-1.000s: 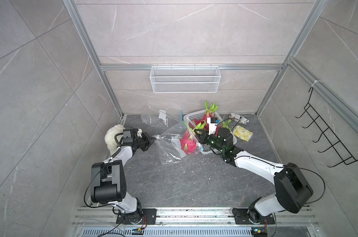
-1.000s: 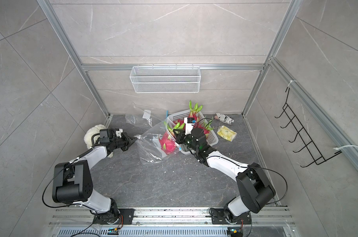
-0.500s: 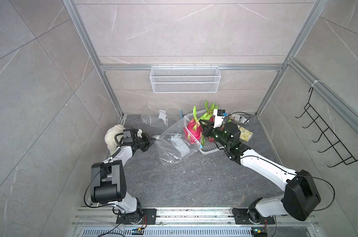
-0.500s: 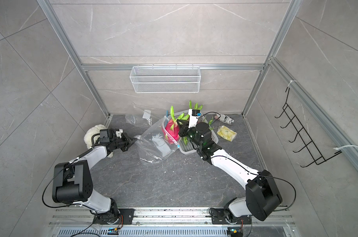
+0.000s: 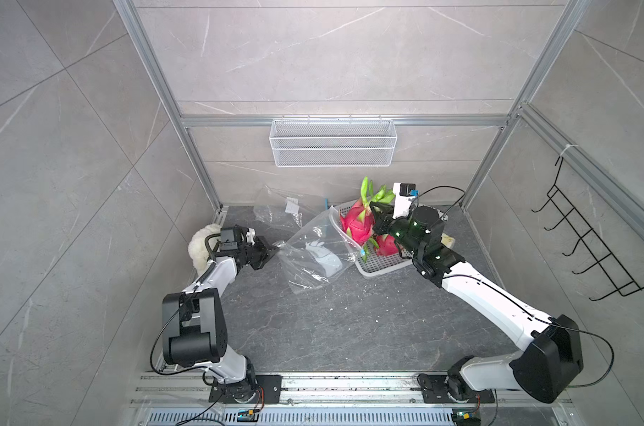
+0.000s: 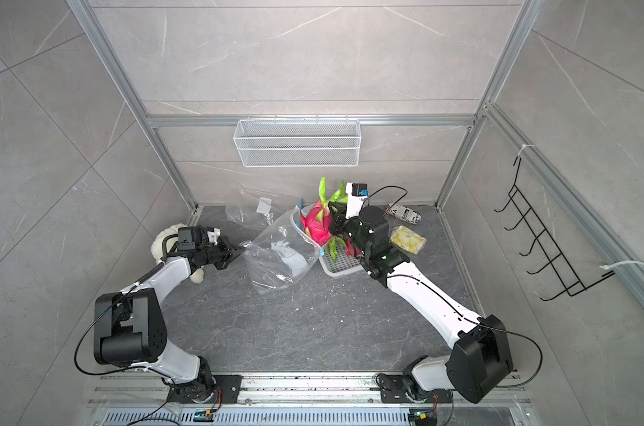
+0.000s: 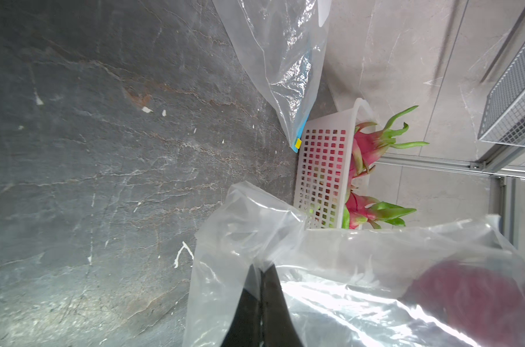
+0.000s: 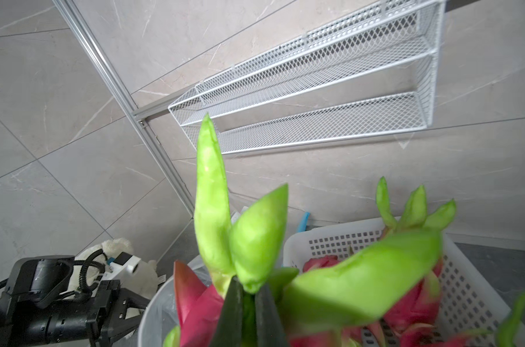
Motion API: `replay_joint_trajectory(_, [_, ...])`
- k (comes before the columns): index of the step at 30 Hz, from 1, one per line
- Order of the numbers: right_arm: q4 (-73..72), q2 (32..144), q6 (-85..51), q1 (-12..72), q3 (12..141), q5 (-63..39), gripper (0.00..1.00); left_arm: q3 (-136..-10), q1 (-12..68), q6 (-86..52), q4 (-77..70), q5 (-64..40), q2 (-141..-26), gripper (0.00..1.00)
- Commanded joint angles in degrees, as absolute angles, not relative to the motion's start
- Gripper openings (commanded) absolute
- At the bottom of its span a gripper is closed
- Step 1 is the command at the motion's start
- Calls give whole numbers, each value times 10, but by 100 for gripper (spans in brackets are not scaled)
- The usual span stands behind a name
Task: Open the zip-top bag and take out the dragon fruit
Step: Pick up the dragon fruit from the zipper food storage bag, then place the dragon fruit in the basket, then place the zipper food storage bag at the center of the board.
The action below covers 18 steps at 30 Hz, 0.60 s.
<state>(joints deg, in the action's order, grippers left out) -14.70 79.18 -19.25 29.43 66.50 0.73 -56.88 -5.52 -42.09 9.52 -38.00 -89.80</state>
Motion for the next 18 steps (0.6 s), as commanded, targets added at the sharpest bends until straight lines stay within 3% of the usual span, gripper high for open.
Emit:
replay_joint_trajectory(1, [-156,768,-187,282,702,41,0,-585,-61,-387,126,-360,-883,0])
replay_joint_trajectory(18, [-171,762,-219,239,730,78,0,-588,-66,-390,124,-364,-893,0])
